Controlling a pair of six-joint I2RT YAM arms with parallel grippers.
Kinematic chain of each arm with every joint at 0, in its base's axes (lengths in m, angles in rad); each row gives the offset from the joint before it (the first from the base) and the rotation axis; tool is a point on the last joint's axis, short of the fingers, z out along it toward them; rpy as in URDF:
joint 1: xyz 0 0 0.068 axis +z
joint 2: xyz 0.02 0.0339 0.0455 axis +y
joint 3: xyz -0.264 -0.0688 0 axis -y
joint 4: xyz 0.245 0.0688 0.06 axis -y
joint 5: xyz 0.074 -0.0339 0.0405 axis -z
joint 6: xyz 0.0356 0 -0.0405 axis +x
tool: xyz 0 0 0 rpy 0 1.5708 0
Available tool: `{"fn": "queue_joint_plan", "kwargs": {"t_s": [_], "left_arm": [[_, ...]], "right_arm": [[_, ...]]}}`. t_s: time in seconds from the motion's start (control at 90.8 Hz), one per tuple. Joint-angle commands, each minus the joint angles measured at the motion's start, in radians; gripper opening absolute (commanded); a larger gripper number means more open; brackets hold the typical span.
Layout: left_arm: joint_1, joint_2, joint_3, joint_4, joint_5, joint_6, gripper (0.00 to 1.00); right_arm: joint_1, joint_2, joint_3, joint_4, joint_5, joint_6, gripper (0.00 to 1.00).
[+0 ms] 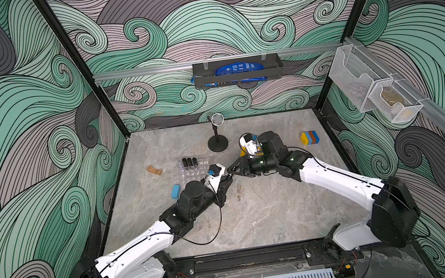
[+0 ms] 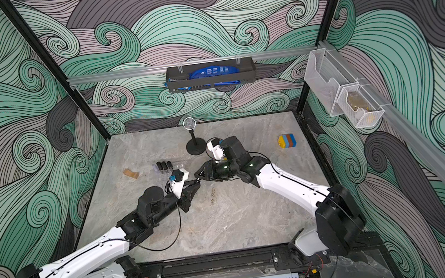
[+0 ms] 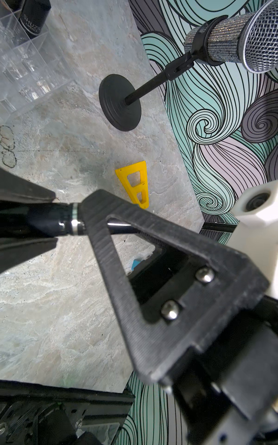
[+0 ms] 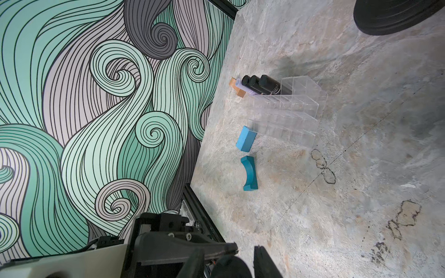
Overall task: Arrange the lipsticks in the organizer
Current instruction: Pick up the lipstick at the center of the board, then place the lipstick in the storage box.
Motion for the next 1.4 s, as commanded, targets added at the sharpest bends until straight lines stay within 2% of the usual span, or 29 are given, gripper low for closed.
{"fn": "queue_joint_plan", "kwargs": {"t_s": [0.0,0.165,0.253,0.308,0.374,0.44,0.528,0.583,0.649,0.749,0.859,0.98,1.167,1.387], "left_arm": [[0.002,-0.011,0.001,0.032,0.008,0.015,0.06],[0.002,-0.007,0.003,0.034,0.018,0.026,0.08],[0.002,-0.010,0.003,0.033,0.014,0.027,0.12],[0.002,-0.021,0.003,0.028,-0.002,0.021,0.23],[0.002,-0.035,0.003,0.016,-0.054,0.003,0.41],[0.002,-0.065,0.008,-0.011,-0.113,-0.007,0.52],[0.003,-0.111,0.079,-0.198,-0.295,-0.079,0.62],[0.017,-0.131,0.119,-0.344,-0.405,-0.128,0.65],[0.076,-0.147,0.168,-0.492,-0.442,-0.173,0.67],[0.207,-0.178,0.187,-0.616,-0.395,-0.219,0.67],[0.317,-0.187,0.157,-0.635,-0.302,-0.272,0.67],[0.339,-0.176,0.136,-0.623,-0.233,-0.329,0.67],[0.342,-0.198,0.120,-0.630,-0.252,-0.329,0.67],[0.346,-0.212,0.111,-0.650,-0.314,-0.345,0.67]], "right_arm": [[-0.010,0.010,0.007,0.025,-0.007,0.012,0.36],[-0.017,0.019,-0.022,0.087,-0.036,0.052,0.29],[-0.017,0.019,-0.031,0.114,-0.040,0.067,0.24],[-0.019,0.021,-0.035,0.126,-0.040,0.074,0.22],[-0.030,0.024,-0.035,0.140,-0.042,0.081,0.20],[-0.051,0.031,-0.034,0.161,-0.039,0.090,0.18],[-0.073,0.047,-0.031,0.203,-0.009,0.099,0.18],[-0.069,0.066,-0.019,0.214,0.065,0.084,0.17],[-0.044,0.097,-0.005,0.238,0.168,0.063,0.17],[0.022,0.151,0.026,0.274,0.346,0.005,0.16],[0.106,0.226,0.074,0.334,0.552,-0.107,0.15],[0.153,0.308,0.139,0.397,0.710,-0.236,0.14],[0.181,0.399,0.140,0.577,0.806,-0.423,0.13],[0.197,0.521,0.239,0.601,0.805,-0.511,0.11]]}}
